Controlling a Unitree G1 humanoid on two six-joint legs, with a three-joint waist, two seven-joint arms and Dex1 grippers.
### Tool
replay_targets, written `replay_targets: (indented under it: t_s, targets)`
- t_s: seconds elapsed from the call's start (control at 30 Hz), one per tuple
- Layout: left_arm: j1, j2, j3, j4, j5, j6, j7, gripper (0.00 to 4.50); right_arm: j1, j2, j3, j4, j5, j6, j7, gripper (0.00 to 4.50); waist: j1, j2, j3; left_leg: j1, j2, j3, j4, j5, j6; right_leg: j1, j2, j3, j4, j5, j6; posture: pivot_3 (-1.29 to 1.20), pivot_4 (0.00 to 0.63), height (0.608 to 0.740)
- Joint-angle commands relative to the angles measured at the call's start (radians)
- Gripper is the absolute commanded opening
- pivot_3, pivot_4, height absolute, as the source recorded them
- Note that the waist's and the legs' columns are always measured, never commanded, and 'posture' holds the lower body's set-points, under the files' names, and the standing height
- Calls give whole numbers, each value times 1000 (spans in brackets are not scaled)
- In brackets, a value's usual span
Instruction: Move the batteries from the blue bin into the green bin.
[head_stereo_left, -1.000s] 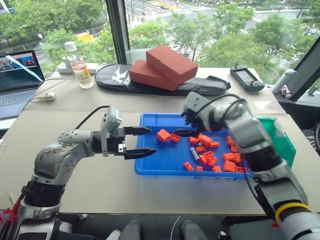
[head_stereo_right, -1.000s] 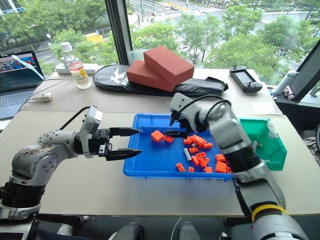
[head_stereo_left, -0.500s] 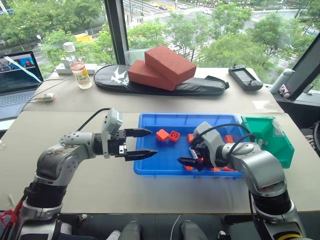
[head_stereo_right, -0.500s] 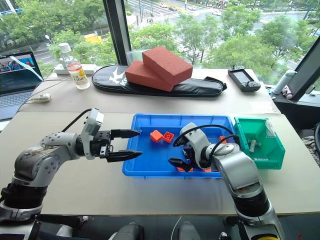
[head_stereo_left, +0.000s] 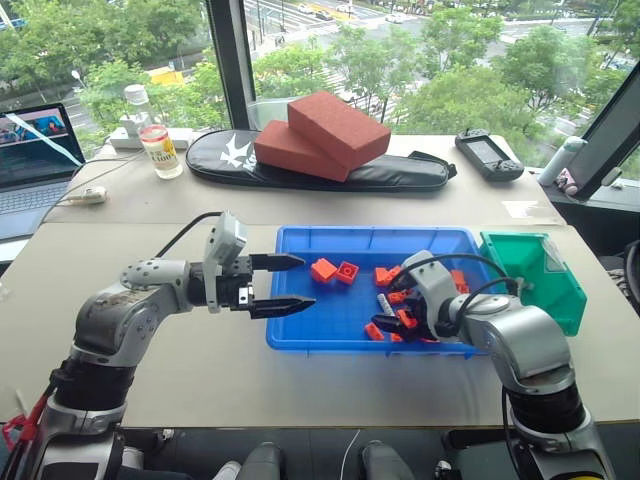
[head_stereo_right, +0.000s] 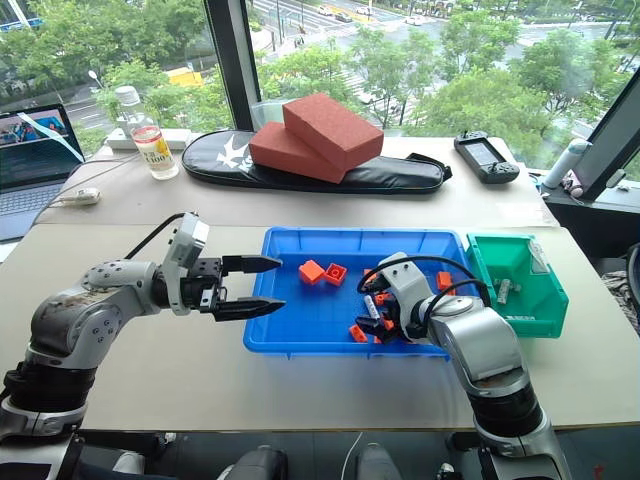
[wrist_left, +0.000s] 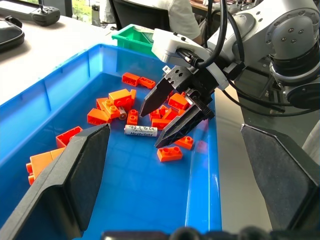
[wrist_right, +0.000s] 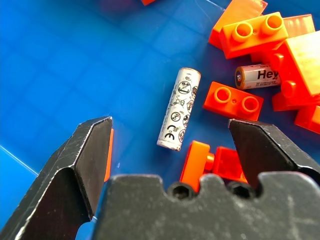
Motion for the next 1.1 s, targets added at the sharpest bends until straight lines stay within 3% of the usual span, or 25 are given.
replay_targets:
  t_s: [0.03,0.33,0.53,0.7,0.9,1.1]
  targets:
    - [-15,1,5,-11,-1,-15,-6,4500,-11,-4,27,9,19,-34,-24,3259,0,0,0,0,0,0,0,0,0,0,0,0,0,0,0,0,150,740]
    - [-12,1,8,-17,-3,-10,-4,4500,-28,-9,71,58,30,-82,-55,274,-1,0,0,0,0,0,0,0,0,0,0,0,0,0,0,0,150,740]
    - [-12,2,7,-16,-2,-10,-5,4500,-35,-25,32,26,70,-101,-35,269,0,0,0,0,0,0,0,0,0,0,0,0,0,0,0,0,150,740]
    - [-10,3,9,-17,-3,-11,-5,4500,-112,-3,-246,-103,230,-119,61,269,0,0,0,0,0,0,0,0,0,0,0,0,0,0,0,0,150,740]
    - [-7,3,9,-16,-2,-13,-6,4500,-161,-182,-435,94,51,-346,-123,269,20,0,0,0,-1,0,0,0,0,1,-1,-1,-2,0,0,0,150,740]
    - [-10,0,5,-13,0,-15,-7,4500,-77,-283,-452,245,-50,-347,-228,269,21,0,0,0,0,3,0,0,0,1,-1,0,-2,0,0,0,150,740]
